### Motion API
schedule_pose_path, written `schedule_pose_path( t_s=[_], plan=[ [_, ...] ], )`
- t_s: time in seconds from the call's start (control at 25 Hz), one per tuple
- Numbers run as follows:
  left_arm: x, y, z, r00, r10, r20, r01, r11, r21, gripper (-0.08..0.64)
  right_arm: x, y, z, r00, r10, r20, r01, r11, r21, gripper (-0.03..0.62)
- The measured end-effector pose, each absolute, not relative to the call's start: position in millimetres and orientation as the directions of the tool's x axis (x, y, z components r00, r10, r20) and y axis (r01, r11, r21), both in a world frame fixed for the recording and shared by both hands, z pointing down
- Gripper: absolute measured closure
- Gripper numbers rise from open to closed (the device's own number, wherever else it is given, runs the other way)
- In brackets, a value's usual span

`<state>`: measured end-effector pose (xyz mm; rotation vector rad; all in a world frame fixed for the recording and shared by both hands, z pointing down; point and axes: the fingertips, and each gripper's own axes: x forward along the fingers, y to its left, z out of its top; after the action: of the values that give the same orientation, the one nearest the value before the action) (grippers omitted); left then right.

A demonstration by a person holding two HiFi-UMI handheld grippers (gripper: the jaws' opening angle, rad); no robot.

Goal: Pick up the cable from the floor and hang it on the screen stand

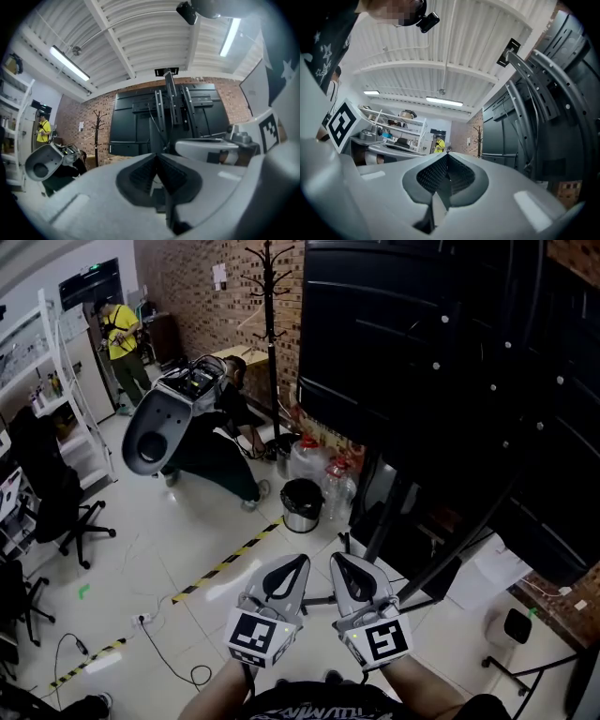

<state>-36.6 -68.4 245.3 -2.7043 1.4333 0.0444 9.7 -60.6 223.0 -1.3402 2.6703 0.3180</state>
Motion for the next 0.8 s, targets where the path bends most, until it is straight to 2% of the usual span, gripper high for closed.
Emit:
schedule_pose_path(
  t_s=[0.16, 0.4, 0.8],
  plan=[
    [-50, -61, 267, 0.525, -0.851, -0.010, -0.850, -0.523, -0.060, 0.555, 2, -59, 239, -0.594, -0.781, -0.192, -0.804, 0.587, 0.101, 0.584],
    [-64, -53, 284, 0.485, -0.874, -0.001, -0.874, -0.485, -0.040, 0.555, -3, -53, 261, -0.607, -0.780, -0.152, -0.794, 0.601, 0.089, 0.585],
    [-57, -43, 282, 0.517, -0.856, -0.005, -0.853, -0.514, -0.092, 0.555, -12, -49, 277, -0.621, -0.779, -0.083, -0.783, 0.620, 0.039, 0.586]
  ],
)
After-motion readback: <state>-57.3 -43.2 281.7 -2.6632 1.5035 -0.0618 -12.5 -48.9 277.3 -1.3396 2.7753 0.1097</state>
